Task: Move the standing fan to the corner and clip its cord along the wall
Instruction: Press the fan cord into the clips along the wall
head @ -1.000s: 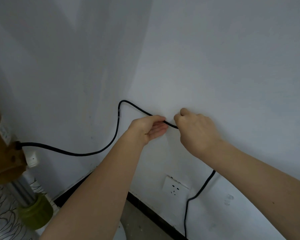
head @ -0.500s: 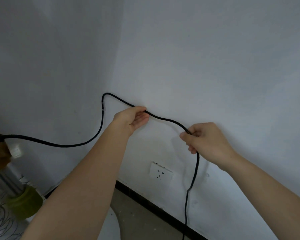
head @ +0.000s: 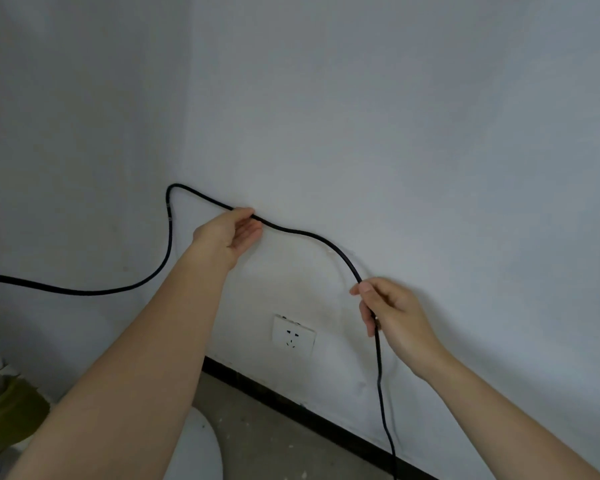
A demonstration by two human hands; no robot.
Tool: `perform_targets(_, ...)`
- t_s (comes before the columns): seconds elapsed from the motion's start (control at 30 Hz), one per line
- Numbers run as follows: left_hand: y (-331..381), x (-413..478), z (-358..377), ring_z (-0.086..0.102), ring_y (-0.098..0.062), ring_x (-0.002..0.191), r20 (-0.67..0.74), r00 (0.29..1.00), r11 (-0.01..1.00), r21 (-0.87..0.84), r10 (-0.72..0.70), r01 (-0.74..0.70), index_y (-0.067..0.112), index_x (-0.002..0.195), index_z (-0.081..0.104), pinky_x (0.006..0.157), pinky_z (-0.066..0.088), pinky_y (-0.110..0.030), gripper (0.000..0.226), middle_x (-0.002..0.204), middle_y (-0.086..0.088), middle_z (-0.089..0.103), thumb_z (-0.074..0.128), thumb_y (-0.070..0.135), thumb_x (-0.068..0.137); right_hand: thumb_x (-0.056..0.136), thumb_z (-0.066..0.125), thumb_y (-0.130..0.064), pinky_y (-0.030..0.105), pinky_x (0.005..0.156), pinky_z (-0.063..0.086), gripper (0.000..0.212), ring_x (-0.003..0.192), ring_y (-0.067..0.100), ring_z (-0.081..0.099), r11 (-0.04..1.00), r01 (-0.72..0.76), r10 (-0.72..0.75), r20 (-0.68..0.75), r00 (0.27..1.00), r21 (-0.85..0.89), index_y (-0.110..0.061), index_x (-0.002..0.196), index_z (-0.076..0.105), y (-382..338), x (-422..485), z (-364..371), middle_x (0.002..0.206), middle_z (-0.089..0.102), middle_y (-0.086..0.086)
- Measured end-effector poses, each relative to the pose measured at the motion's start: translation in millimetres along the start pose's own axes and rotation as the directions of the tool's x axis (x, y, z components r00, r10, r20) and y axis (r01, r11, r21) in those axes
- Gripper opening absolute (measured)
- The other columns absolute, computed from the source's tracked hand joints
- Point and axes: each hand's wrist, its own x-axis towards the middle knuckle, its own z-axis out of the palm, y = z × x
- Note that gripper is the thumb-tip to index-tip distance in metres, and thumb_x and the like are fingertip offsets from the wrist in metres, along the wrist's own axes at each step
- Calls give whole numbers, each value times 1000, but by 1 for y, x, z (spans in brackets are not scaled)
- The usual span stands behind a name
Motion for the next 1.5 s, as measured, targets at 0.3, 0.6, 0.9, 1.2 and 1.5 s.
perform_targets(0.3, -77, -51, 36, 72, -17, 69, 236, 966, 982, 178, -104, 62, 3, 79, 67, 60, 61, -26, 24, 82, -11, 71, 73, 26, 82, 93, 58, -26, 15, 44, 32, 27, 46, 8, 43, 986, 89, -107, -122, 987, -140, -7, 74, 63, -11, 2, -10, 55, 54, 4)
perform_targets(0.6, -83, -58, 38, 74, -14, 70, 258, 959, 992, 49, -122, 113, 1, 91, 66, 57, 59, -25, 25, 74, -6, 76, 69, 24, 84, 91, 60, -27, 13, 38, 30, 31, 34, 4, 36, 983, 48, -53, -20, 998, -178, -21, 61, 60, -1, -2, -6, 51, 60, 3)
perform_targets(0.9, -89, -59, 39, 71, -14, 61, 218, 975, 983, 182, -39, -1, 2, 84, 69, 57, 59, -24, 10, 71, -6, 73, 69, 12, 85, 90, 60, -24, 23, 44, 33, 33, 40, 13, 35, 946, 12, -14, -5, 1000, -323, -15, 58, 60, -1, 2, 0, 53, 58, 16)
perform_targets(1.2, -75, -62, 48, 70, -16, 54, 128, 992, 906, 419, 7, -61, -1, 74, 67, 51, 59, -23, 34, 71, -15, 71, 78, 32, 76, 82, 57, -15, 33, 47, 42, 33, 48, 20, 39, 843, -13, -24, -61, 998, -538, 11, 63, 52, -20, 10, 0, 65, 58, 33)
perform_targets(1.5, -65, -62, 52, 70, -16, 49, 170, 977, 902, 428, -131, 46, -3, 78, 66, 48, 59, -24, 28, 53, -9, 70, 76, 23, 79, 69, 52, -4, 28, 41, 15, 35, 45, 19, 22, 689, 3, -65, -57, 996, -725, -15, 52, 23, -56, 14, 1, 50, 24, 3)
